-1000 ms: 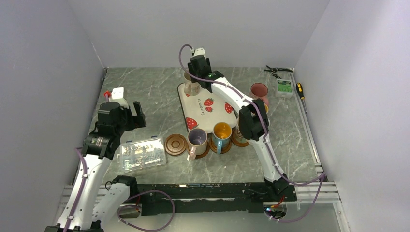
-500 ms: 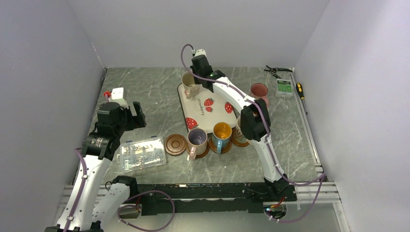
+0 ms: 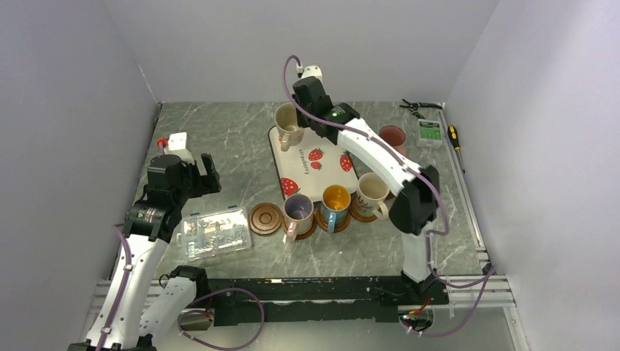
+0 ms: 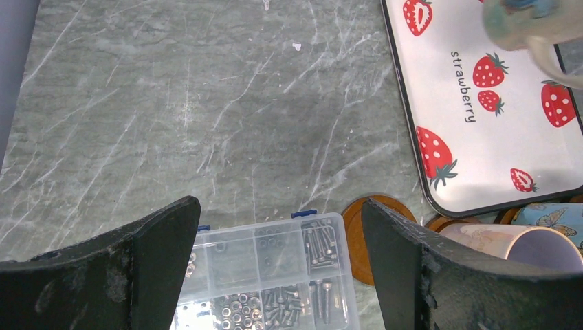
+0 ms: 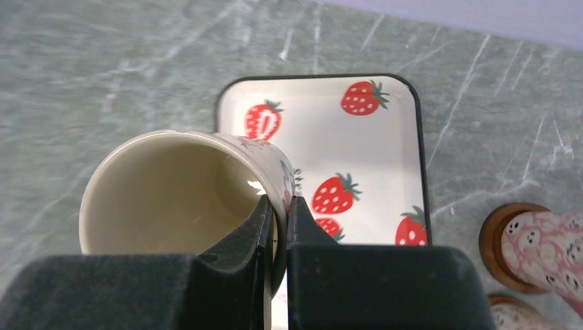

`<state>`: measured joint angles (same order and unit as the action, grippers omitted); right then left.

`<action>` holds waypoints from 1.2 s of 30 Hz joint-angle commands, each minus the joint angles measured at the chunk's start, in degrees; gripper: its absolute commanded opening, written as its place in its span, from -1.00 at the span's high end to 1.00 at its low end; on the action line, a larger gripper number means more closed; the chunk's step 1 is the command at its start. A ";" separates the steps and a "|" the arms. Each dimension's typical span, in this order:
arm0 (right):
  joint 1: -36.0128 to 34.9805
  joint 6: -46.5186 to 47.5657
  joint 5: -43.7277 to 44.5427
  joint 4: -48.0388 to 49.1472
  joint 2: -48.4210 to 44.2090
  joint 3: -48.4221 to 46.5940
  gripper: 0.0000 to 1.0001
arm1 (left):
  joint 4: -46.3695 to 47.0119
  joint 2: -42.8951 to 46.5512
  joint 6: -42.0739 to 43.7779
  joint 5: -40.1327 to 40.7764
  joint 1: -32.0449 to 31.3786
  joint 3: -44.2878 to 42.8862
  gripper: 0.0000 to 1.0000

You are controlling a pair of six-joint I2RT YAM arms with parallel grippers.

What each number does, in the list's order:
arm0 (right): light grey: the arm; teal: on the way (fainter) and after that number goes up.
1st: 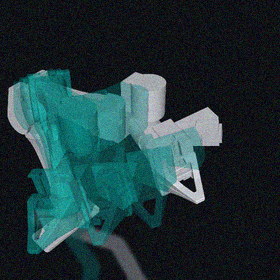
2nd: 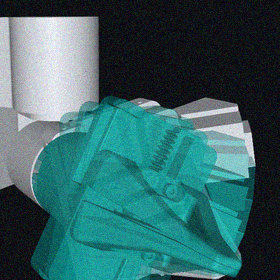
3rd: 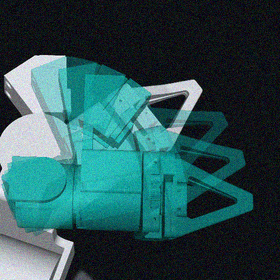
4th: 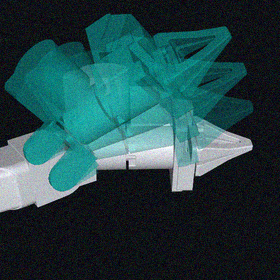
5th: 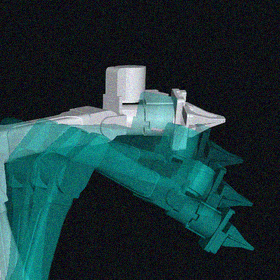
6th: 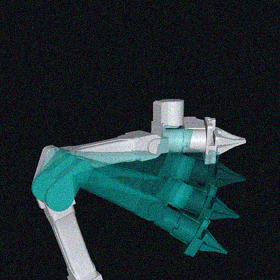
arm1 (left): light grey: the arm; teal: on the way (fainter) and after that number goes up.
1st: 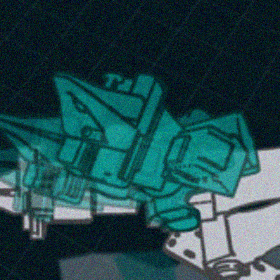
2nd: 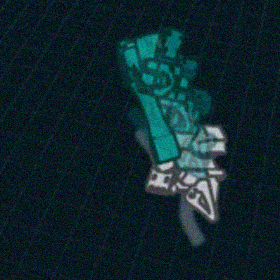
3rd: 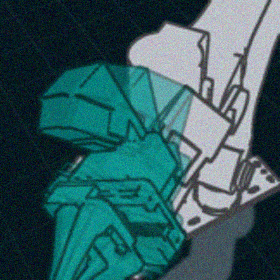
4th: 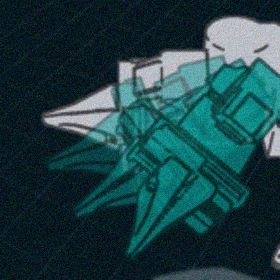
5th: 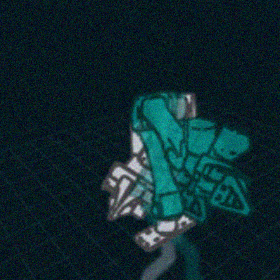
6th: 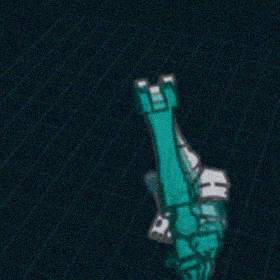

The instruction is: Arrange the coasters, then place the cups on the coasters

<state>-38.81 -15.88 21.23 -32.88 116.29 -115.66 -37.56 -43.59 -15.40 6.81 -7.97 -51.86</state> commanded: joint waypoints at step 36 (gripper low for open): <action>-30.64 -37.46 19.61 -19.95 -12.40 8.38 1.00 | 1.62 5.01 -1.60 5.66 -0.21 -0.35 -0.88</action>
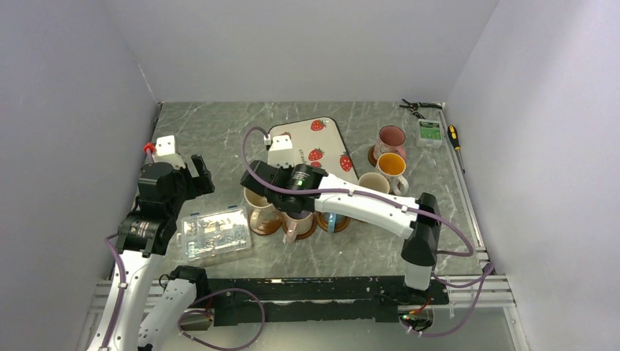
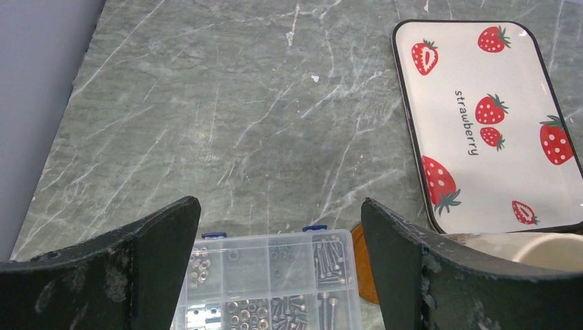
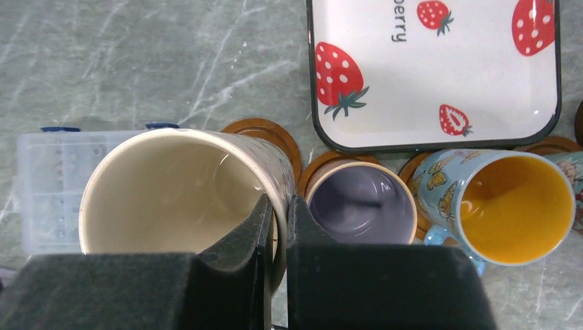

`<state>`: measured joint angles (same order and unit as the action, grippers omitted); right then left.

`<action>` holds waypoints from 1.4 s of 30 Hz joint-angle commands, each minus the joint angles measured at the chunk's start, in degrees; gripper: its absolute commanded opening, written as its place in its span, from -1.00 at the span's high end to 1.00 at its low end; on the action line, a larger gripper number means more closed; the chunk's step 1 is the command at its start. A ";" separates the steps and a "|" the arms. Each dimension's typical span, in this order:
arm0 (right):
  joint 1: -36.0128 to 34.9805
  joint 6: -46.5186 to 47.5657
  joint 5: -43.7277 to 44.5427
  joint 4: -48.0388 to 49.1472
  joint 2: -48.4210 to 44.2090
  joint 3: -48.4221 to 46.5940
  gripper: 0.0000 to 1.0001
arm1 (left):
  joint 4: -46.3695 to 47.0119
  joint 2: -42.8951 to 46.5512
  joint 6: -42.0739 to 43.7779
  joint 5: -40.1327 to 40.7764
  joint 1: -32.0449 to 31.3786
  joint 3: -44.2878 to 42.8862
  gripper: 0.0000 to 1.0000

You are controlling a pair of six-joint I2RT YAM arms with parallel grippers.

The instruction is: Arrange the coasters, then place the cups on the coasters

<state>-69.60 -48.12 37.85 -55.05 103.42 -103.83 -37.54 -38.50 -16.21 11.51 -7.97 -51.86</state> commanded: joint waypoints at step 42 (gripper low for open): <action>3.60 -6.51 -5.06 6.62 8.26 -0.85 1.00 | 1.54 -0.94 -0.75 0.88 -0.21 -0.44 -0.88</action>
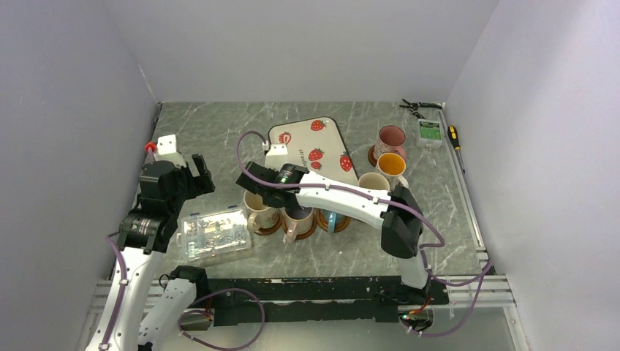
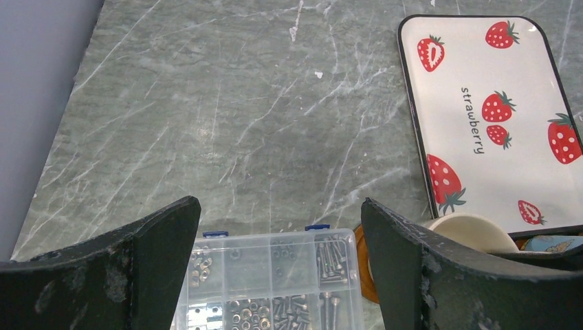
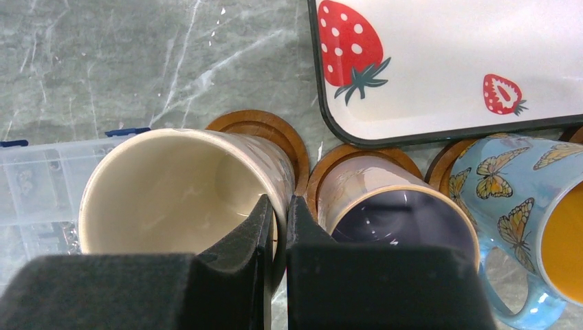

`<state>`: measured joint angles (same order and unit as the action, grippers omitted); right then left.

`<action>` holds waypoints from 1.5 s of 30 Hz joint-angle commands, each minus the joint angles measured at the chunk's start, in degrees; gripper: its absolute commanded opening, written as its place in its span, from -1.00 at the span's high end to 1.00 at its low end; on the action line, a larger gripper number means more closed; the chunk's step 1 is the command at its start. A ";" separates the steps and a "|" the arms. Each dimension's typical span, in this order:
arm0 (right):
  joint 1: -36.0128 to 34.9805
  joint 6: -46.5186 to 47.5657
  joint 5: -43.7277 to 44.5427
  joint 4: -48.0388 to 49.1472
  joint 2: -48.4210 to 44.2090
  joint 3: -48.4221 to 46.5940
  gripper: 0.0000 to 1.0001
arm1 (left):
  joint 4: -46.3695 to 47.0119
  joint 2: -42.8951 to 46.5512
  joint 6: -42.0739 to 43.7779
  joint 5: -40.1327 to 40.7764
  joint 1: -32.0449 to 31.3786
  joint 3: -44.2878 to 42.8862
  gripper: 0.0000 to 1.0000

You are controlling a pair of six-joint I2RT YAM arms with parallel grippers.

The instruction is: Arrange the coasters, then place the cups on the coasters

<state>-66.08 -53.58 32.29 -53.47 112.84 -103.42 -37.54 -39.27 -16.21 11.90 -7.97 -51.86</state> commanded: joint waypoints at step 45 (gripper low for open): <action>0.21 1.61 0.38 7.76 -0.39 1.56 0.30 | 1.43 -0.20 -0.74 0.52 -0.21 -0.44 -0.87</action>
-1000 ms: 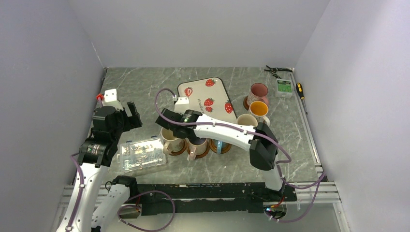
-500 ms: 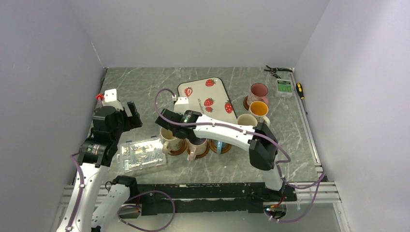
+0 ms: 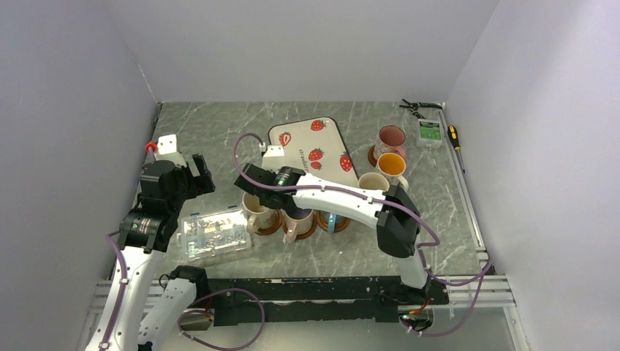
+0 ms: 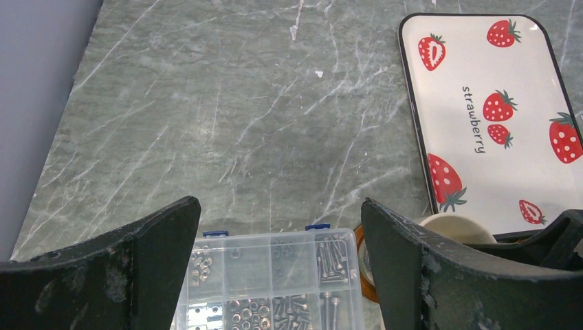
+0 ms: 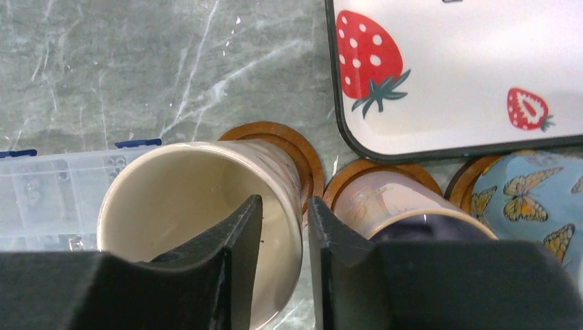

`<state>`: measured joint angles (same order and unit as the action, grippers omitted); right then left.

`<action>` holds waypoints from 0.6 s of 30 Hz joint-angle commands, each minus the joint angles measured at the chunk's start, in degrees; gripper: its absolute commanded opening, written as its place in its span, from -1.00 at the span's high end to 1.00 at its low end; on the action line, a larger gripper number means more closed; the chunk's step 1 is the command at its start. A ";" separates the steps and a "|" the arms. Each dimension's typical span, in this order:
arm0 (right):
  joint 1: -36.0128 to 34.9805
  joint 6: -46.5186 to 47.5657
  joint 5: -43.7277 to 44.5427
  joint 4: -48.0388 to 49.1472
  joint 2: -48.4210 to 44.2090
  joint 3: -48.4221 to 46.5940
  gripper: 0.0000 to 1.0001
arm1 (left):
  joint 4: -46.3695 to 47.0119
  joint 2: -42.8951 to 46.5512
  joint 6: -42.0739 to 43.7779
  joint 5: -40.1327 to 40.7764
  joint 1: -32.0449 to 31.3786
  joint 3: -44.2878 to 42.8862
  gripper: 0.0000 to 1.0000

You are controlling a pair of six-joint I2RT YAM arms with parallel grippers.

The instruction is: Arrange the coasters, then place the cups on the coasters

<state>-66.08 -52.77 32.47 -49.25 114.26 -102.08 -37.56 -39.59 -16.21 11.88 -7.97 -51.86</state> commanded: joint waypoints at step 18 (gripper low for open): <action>1.90 20.87 -9.75 18.62 -22.71 13.93 -0.91 | 1.69 1.12 -0.87 1.21 -0.21 -0.28 -0.88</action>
<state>-65.98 -40.32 25.87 -36.49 99.26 -90.13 -37.54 -39.35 -16.23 11.97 -7.97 -51.86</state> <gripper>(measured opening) 0.894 0.938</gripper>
